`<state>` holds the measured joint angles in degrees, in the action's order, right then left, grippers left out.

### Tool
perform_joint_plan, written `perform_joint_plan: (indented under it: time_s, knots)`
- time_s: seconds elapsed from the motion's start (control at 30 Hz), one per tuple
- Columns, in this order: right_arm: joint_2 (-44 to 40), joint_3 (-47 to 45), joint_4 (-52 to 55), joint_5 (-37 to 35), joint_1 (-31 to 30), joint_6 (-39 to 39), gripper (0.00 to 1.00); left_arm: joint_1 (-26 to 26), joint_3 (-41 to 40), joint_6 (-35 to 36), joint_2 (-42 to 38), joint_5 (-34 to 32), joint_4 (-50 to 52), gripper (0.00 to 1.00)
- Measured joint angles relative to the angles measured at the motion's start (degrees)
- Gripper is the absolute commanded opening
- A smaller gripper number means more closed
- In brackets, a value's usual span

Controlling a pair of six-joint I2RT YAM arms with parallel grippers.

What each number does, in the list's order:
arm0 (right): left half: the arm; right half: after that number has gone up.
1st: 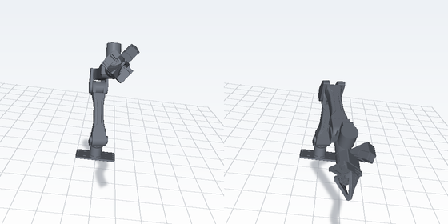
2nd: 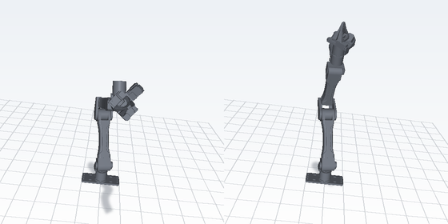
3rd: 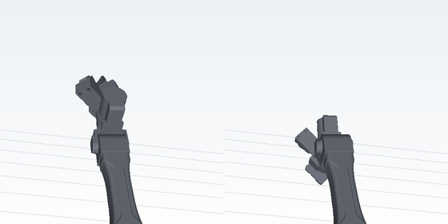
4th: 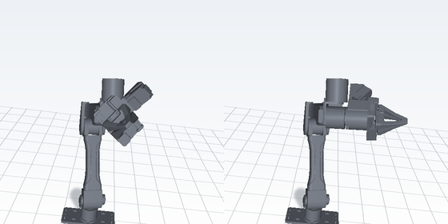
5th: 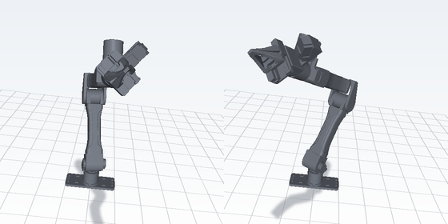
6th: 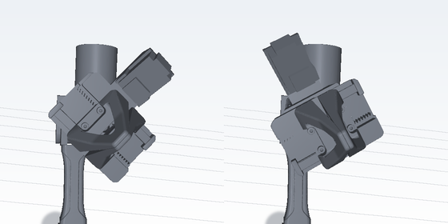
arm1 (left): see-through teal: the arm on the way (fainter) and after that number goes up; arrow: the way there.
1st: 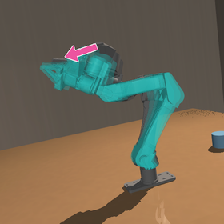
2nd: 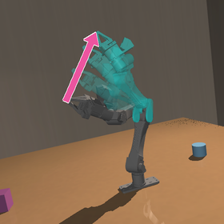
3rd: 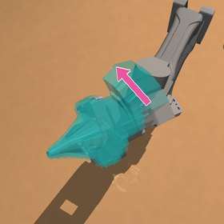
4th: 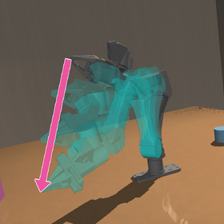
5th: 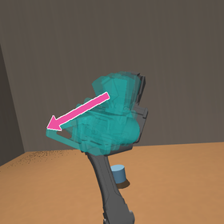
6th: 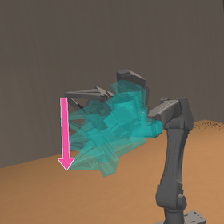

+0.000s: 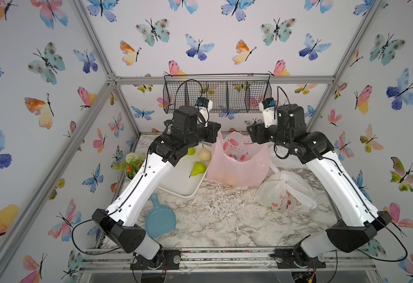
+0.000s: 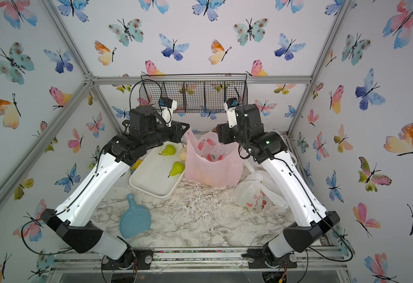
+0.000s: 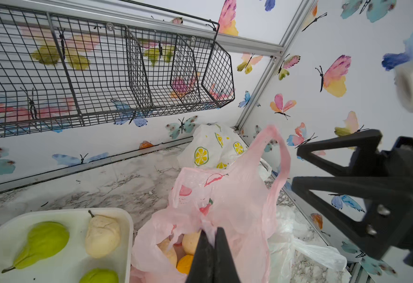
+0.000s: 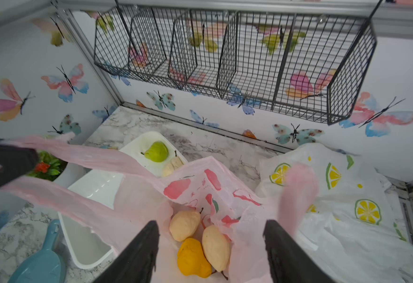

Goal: Place the pears into plastic bags & tie knots
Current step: Place the plastic bag at the center of the board, then tie the plastic bag at the center of the board.

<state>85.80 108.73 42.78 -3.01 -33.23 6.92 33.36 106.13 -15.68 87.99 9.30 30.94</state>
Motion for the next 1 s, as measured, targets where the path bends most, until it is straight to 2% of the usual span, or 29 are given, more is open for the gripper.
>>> perform_joint_plan:
  time_s: [0.13,0.3,0.4,0.57,0.73,0.8,0.87,0.9,0.93,1.0]
  knots:
    - [-3.30,-4.42,-3.13,5.25,-3.34,-1.73,0.84,0.00,2.14,0.31,1.09,0.04,0.87,0.00]
    - [-5.09,-20.09,-16.72,12.11,-4.72,-2.95,0.89,0.00,3.30,0.68,1.55,0.48,1.66,0.01]
    - [-2.78,-24.87,-23.87,14.49,-4.74,-2.84,0.89,0.00,3.74,0.87,1.77,0.94,2.40,0.01]
    - [1.49,-26.49,-35.60,14.40,-4.74,-1.79,0.91,0.00,3.74,1.14,1.86,1.16,2.80,0.01]
    - [7.80,-22.16,-41.86,15.85,-4.74,-1.31,0.91,0.00,3.69,1.31,1.86,1.86,2.78,0.01]
    - [11.08,-19.56,-43.21,16.65,-4.74,-1.31,0.86,0.00,3.69,1.40,1.86,2.36,2.78,0.01]
    - [13.31,-18.10,-44.13,17.57,-4.61,-1.27,0.71,-0.04,3.69,1.60,1.86,2.84,2.78,0.02]
    - [14.12,-17.70,-44.54,18.47,-4.55,-1.01,0.60,-0.13,3.58,1.77,1.86,3.15,2.69,0.08]
    - [14.78,-17.27,-44.87,19.69,-4.39,-0.63,0.49,-0.39,3.30,2.01,1.84,3.85,2.40,0.18]
    - [15.52,-16.28,-44.74,22.40,-4.20,-0.04,0.32,-0.70,1.68,2.56,1.27,5.38,0.98,0.31]
